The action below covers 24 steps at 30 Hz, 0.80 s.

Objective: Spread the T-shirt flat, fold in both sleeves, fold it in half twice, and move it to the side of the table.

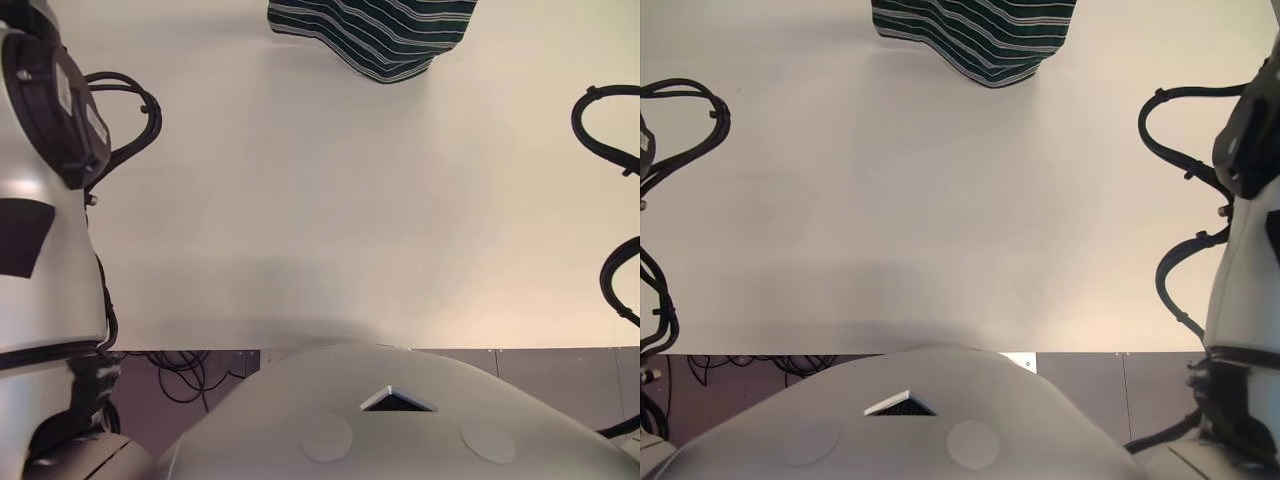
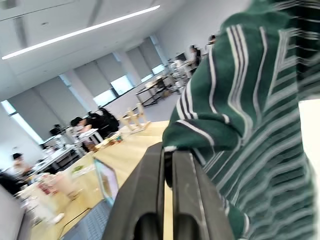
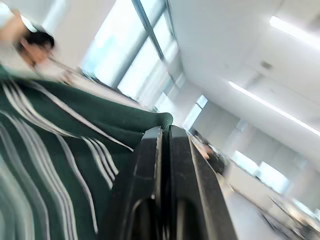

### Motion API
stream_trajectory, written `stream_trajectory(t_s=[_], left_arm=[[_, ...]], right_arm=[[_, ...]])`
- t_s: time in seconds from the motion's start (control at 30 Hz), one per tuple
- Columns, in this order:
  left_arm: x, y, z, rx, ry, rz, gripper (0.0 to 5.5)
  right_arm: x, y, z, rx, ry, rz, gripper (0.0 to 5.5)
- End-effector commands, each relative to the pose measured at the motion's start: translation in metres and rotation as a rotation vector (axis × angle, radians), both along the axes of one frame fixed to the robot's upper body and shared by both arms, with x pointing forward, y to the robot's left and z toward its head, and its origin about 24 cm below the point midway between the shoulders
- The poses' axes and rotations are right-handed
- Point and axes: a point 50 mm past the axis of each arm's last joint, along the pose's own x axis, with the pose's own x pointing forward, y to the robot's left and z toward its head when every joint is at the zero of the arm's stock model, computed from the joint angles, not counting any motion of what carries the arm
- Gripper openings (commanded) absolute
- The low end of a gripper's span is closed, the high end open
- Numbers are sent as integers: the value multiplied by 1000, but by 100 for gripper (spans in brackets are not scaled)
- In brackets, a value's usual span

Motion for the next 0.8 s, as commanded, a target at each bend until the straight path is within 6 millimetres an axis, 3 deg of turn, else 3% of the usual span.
stream_trajectory(t_s=[0.03,0.1,0.17,0.27,0.33,0.4,0.43,0.5,0.6,0.8], left_arm=[[-20,23,-35,33,111,-253,3],[-38,39,-55,35,186,-372,3],[-78,55,-81,37,305,-493,3],[-144,54,-118,85,519,-683,3],[-176,49,-136,117,637,-763,3],[-206,45,-168,213,780,-815,3],[-217,45,-189,299,830,-816,3],[-227,49,-224,473,847,-782,3],[-234,48,-252,632,781,-739,3],[-259,65,-260,680,911,-745,3]], right_arm=[[-21,-4,-21,-49,22,284,0],[-46,-1,-37,-95,65,485,0],[-92,6,-68,-162,208,725,0],[-156,13,-126,-279,554,950,0],[-190,9,-161,-347,788,1011,0],[-219,0,-215,-479,1039,952,0],[-231,-3,-242,-554,1128,901,0],[-248,-4,-274,-646,1190,850,0],[-265,-1,-293,-641,1224,830,0],[-285,-3,-288,-486,1264,750,0]])
